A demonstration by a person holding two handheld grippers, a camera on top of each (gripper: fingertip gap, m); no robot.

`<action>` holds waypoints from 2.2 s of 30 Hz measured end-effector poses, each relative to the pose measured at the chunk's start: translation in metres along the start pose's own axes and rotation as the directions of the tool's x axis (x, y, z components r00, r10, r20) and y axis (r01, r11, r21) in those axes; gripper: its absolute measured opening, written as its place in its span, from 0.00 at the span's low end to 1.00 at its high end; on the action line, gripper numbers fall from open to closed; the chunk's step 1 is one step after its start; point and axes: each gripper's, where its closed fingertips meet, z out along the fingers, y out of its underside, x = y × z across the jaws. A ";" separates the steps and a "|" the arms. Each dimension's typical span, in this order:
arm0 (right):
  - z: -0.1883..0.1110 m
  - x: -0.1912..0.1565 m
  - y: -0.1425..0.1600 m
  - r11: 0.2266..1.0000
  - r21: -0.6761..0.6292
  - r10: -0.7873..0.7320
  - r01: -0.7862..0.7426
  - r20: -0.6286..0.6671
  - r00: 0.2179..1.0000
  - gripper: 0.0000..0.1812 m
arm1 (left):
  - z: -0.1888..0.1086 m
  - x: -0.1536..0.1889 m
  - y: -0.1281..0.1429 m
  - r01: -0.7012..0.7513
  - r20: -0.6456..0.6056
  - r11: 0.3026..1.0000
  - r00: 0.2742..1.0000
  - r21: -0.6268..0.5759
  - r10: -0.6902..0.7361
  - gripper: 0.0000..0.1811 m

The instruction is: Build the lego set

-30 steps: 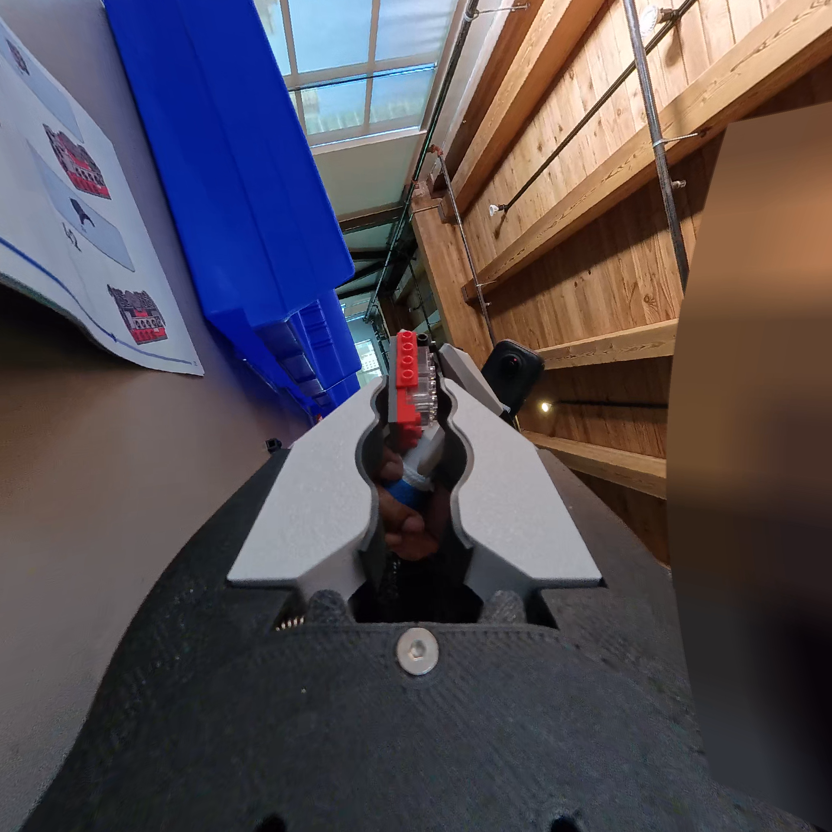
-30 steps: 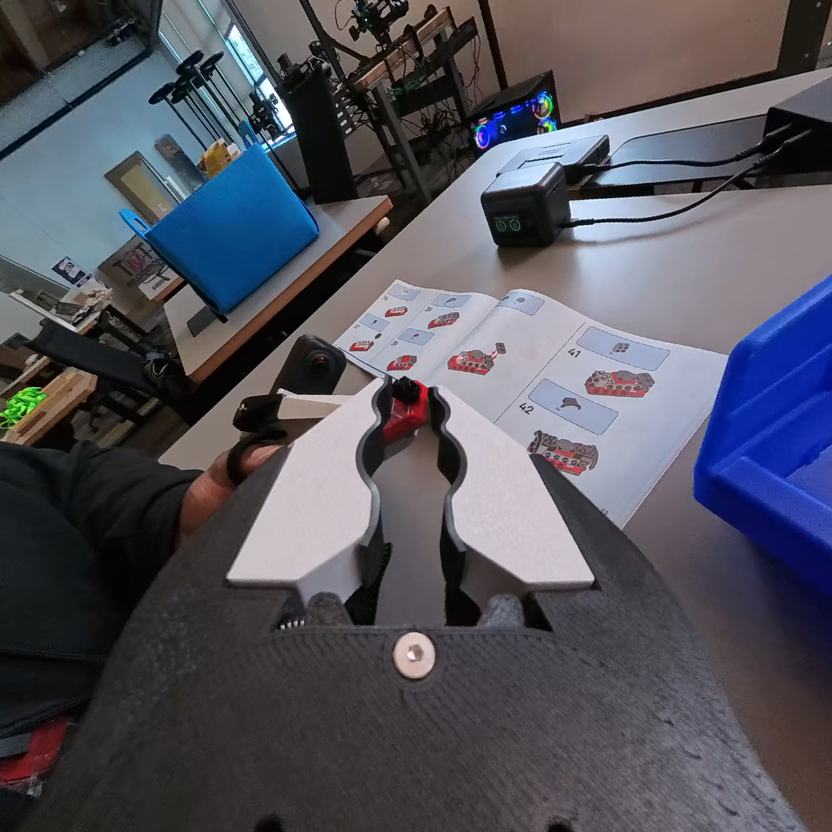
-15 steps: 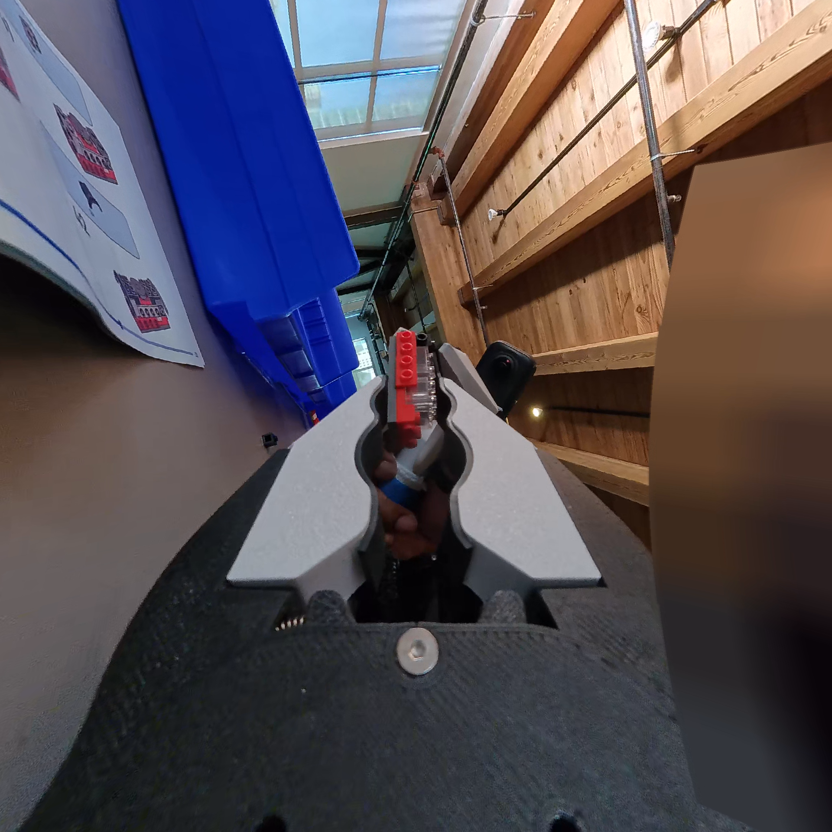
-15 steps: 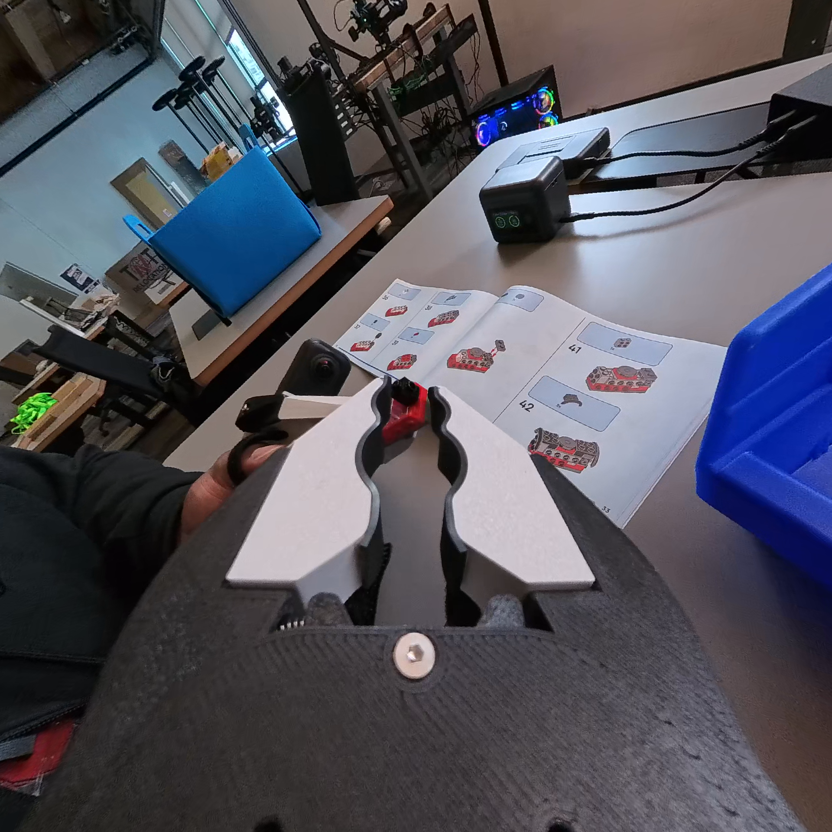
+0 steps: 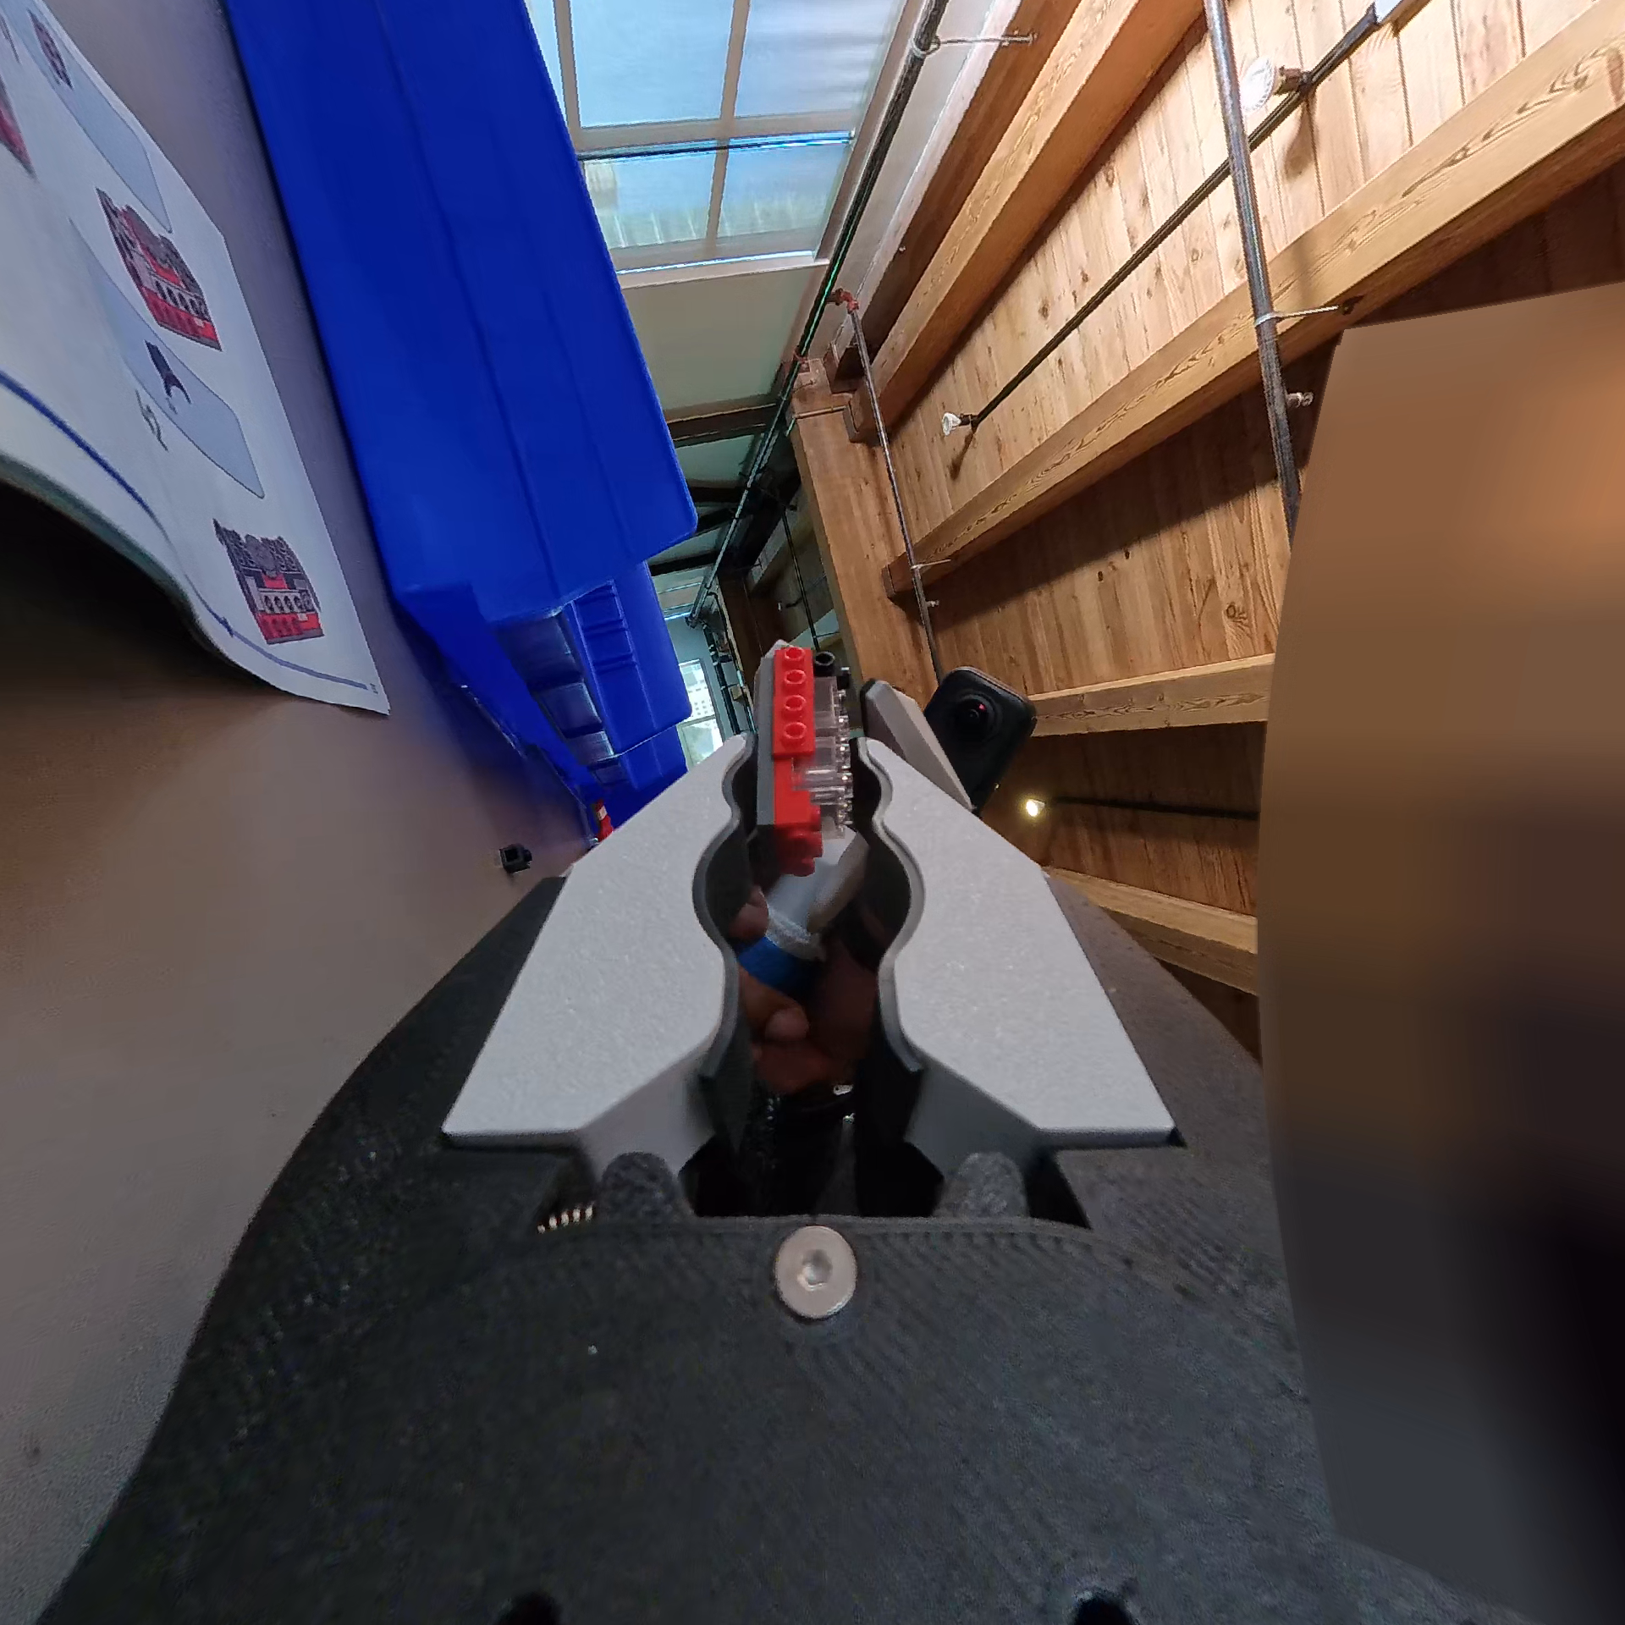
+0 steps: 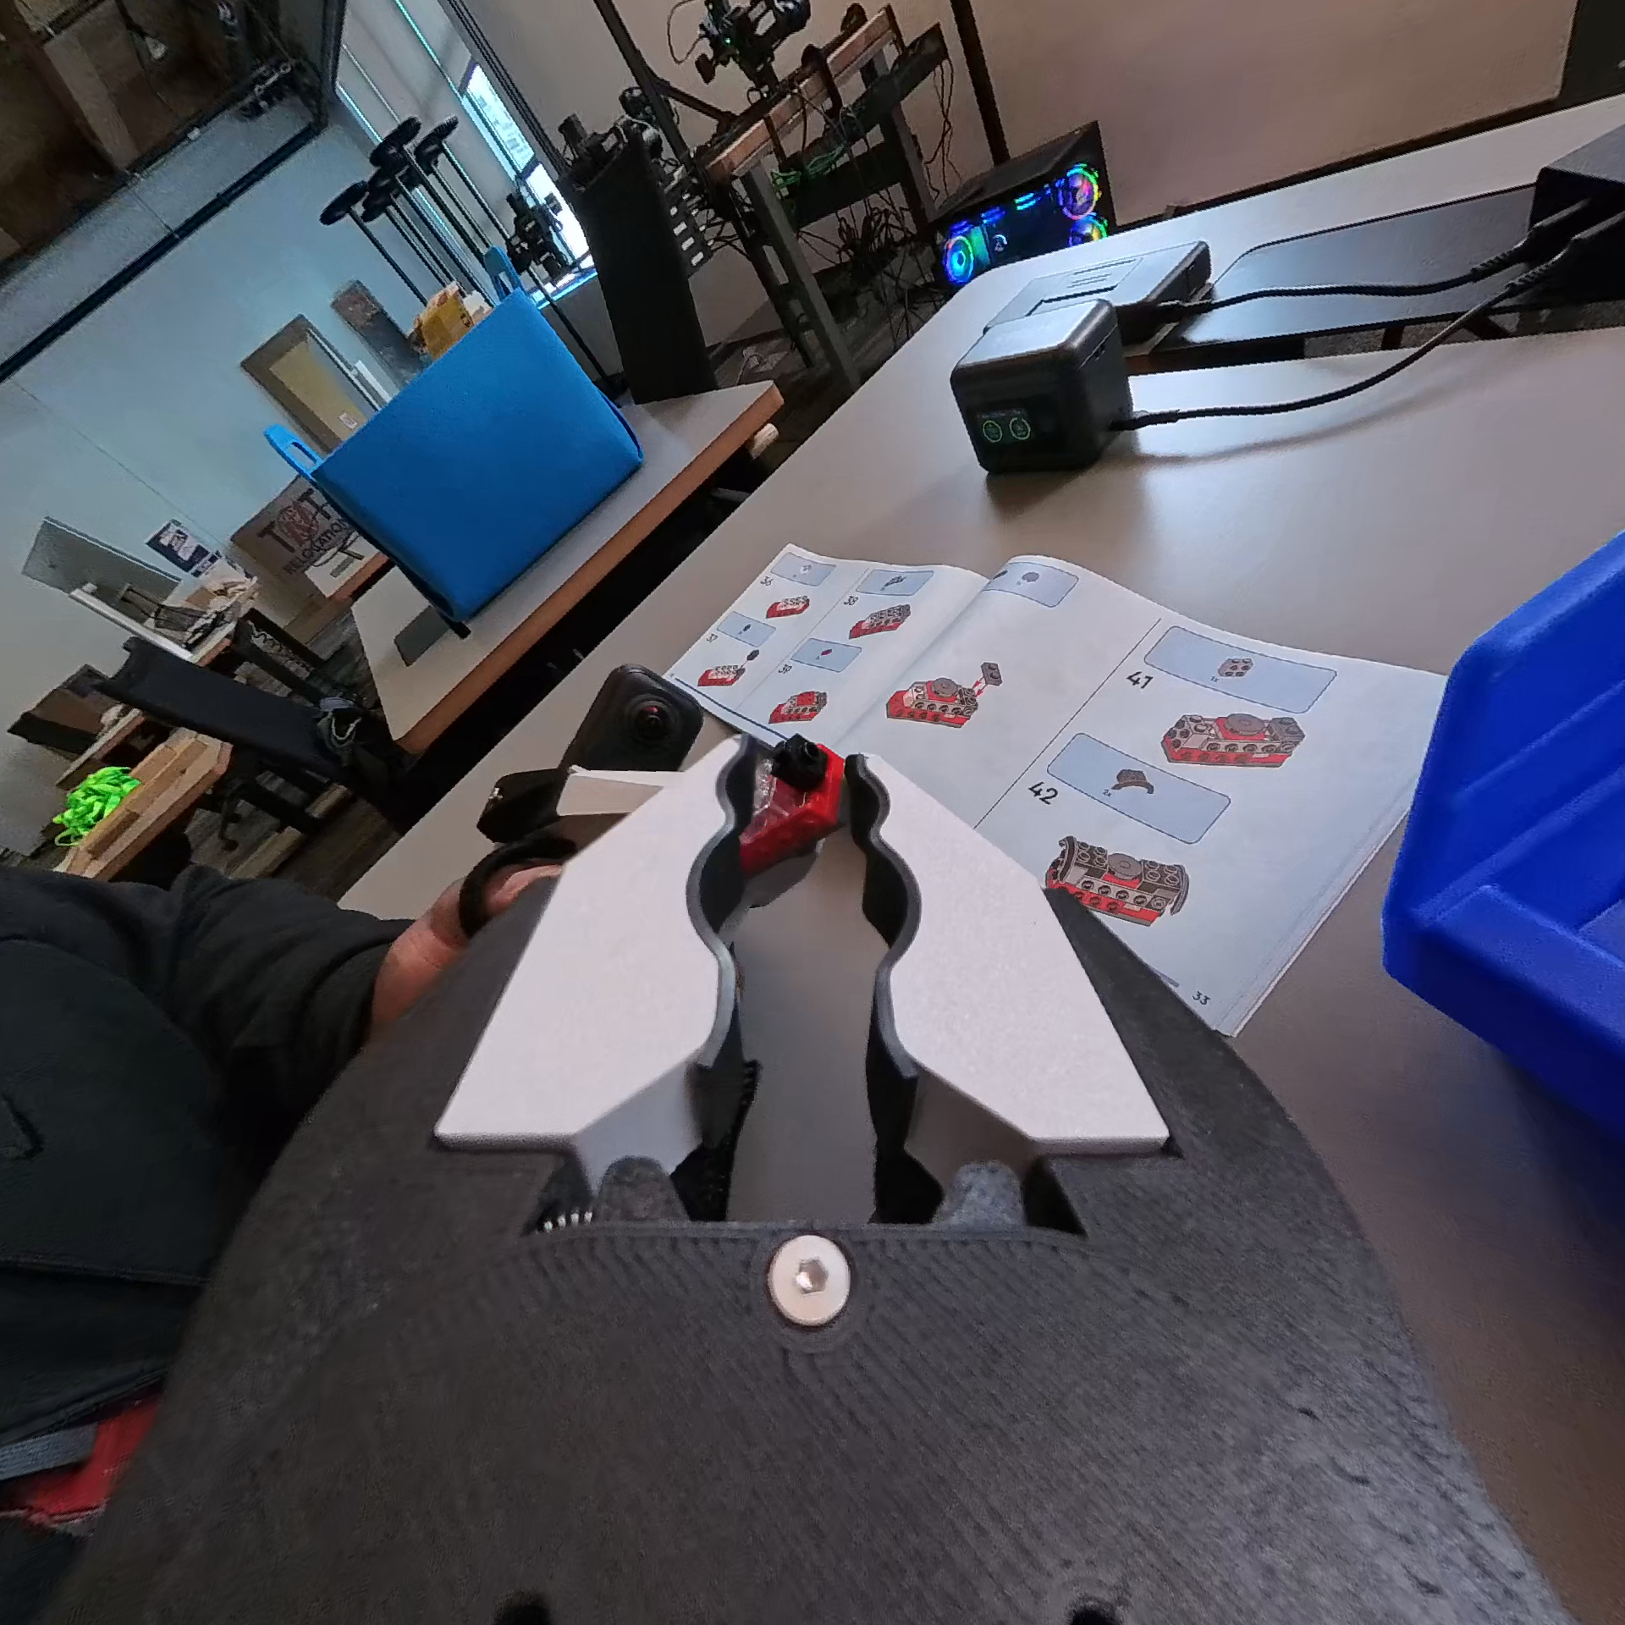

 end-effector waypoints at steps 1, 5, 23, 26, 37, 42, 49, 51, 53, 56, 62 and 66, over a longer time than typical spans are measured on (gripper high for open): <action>0.000 0.000 0.000 1.000 0.001 0.004 -0.004 0.004 1.000 0.11 | 0.000 0.000 0.000 0.001 -0.001 1.000 1.000 0.001 -0.001 0.10; -0.004 0.000 -0.006 0.999 0.018 0.031 -0.032 0.029 0.999 0.15 | 0.000 0.001 -0.001 -0.002 -0.005 1.000 1.000 0.002 0.002 0.10; -0.010 -0.006 -0.001 0.963 -0.100 0.267 -0.250 0.215 0.939 0.21 | 0.003 0.011 0.008 -0.163 -0.010 0.985 0.987 -0.060 0.162 0.10; -0.010 -0.008 -0.001 0.962 -0.102 0.271 -0.254 0.225 0.936 0.21 | 0.003 0.012 0.010 -0.171 -0.013 0.983 0.985 -0.067 0.171 0.10; -0.014 -0.016 -0.004 0.965 -0.096 0.262 -0.244 0.291 0.920 0.10 | 0.005 0.017 0.012 -0.329 -0.013 0.936 0.944 -0.122 0.330 0.11; -0.015 -0.018 -0.006 0.970 -0.074 0.242 -0.231 0.309 0.920 0.10 | 0.005 0.018 0.013 -0.467 -0.009 0.867 0.881 -0.175 0.473 0.11; -0.017 -0.022 -0.009 0.979 -0.041 0.203 -0.201 0.333 0.921 0.10 | 0.005 0.021 0.014 -0.576 -0.022 0.790 0.811 -0.209 0.585 0.11; -0.017 -0.023 -0.009 0.981 -0.033 0.190 -0.190 0.336 0.923 0.10 | 0.005 0.022 0.015 -0.597 -0.025 0.773 0.794 -0.215 0.607 0.11; -0.017 -0.023 -0.009 0.982 -0.025 0.183 -0.186 0.332 0.925 0.10 | 0.005 0.022 0.015 -0.606 -0.025 0.765 0.787 -0.217 0.616 0.11; -0.016 -0.023 -0.009 0.983 -0.016 0.179 -0.184 0.327 0.928 0.10 | 0.005 0.022 0.014 -0.608 -0.024 0.764 0.785 -0.216 0.618 0.11; -0.017 -0.023 -0.009 0.986 -0.013 0.161 -0.166 0.331 0.930 0.10 | 0.004 0.022 0.014 -0.624 -0.028 0.750 0.772 -0.220 0.635 0.12; -0.018 -0.026 -0.012 0.992 0.007 0.115 -0.124 0.331 0.937 0.11 | 0.005 0.023 0.015 -0.660 -0.035 0.716 0.741 -0.228 0.671 0.11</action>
